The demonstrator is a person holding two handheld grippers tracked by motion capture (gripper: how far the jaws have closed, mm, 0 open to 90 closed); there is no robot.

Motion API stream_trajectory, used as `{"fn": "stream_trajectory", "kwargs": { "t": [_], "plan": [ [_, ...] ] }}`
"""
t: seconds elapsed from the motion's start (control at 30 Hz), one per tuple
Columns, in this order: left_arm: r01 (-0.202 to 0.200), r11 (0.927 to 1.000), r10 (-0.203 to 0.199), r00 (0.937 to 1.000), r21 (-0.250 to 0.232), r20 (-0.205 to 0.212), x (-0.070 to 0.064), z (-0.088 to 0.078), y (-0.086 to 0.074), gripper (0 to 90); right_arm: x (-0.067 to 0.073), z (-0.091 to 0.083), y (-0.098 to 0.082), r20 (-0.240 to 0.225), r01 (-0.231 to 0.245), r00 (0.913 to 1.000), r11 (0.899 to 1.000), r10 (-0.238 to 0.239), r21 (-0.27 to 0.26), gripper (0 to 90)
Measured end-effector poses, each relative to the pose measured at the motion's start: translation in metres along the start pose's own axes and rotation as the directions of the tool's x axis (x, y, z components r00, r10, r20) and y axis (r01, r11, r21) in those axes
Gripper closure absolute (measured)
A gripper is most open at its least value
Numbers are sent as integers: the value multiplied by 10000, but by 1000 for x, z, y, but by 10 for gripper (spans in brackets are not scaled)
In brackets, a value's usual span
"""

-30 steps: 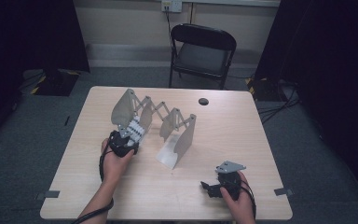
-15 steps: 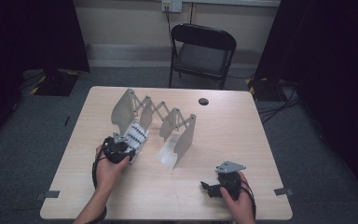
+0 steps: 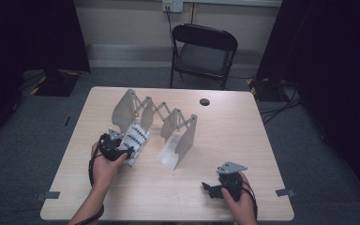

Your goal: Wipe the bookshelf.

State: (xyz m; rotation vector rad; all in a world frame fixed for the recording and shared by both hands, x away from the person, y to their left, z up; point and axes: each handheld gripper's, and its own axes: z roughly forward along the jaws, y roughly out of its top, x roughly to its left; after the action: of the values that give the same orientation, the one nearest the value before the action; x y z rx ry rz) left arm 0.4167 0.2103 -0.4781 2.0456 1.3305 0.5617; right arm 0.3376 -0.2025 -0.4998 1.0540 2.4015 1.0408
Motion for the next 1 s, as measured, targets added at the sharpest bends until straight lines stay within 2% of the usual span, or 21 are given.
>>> {"fn": "stream_trajectory", "kwargs": {
  "t": [0.07, 0.3, 0.37, 0.43, 0.5, 0.67, 0.73, 1.0],
  "plan": [
    [-126, 9998, 126, 9999, 183, -9, -2, 5, -3, 451, 0, 0, 0, 1, -1, 10000, 10000, 1, 2, 113],
    [145, 9996, -150, 9996, 259, 221, -5, 5, -3, 551, 0, 0, 0, 3, 4, 10000, 10000, -4, 1, 113],
    [84, 9997, -92, 9994, 236, 327, -9, 5, -3, 628, 0, 0, 0, 2, 2, 10000, 10000, -2, 1, 113],
    [-387, 9979, 372, 9988, 512, 305, -13, 4, -1, 690, 0, 0, 0, 1, 2, 10000, 10000, -2, 0, 113],
    [-420, 9970, 398, 9986, 649, 344, -16, 4, 2, 725, 0, 0, 0, 1, 5, 10000, 10000, -5, 1, 113],
    [-347, 9958, 304, 9982, 852, 515, -18, 1, 5, 752, 0, 0, 0, -1, 3, 10000, 10000, -3, 2, 113],
    [-188, 9971, 147, 9984, 740, 545, -17, -1, 6, 757, 0, 0, 0, 0, 3, 10000, 10000, -3, 0, 113],
    [18, 9987, -40, 9990, 502, 448, -11, -15, 12, 763, 0, 0, 0, -2, 3, 10000, 10000, -3, 0, 113]
  ]
}}
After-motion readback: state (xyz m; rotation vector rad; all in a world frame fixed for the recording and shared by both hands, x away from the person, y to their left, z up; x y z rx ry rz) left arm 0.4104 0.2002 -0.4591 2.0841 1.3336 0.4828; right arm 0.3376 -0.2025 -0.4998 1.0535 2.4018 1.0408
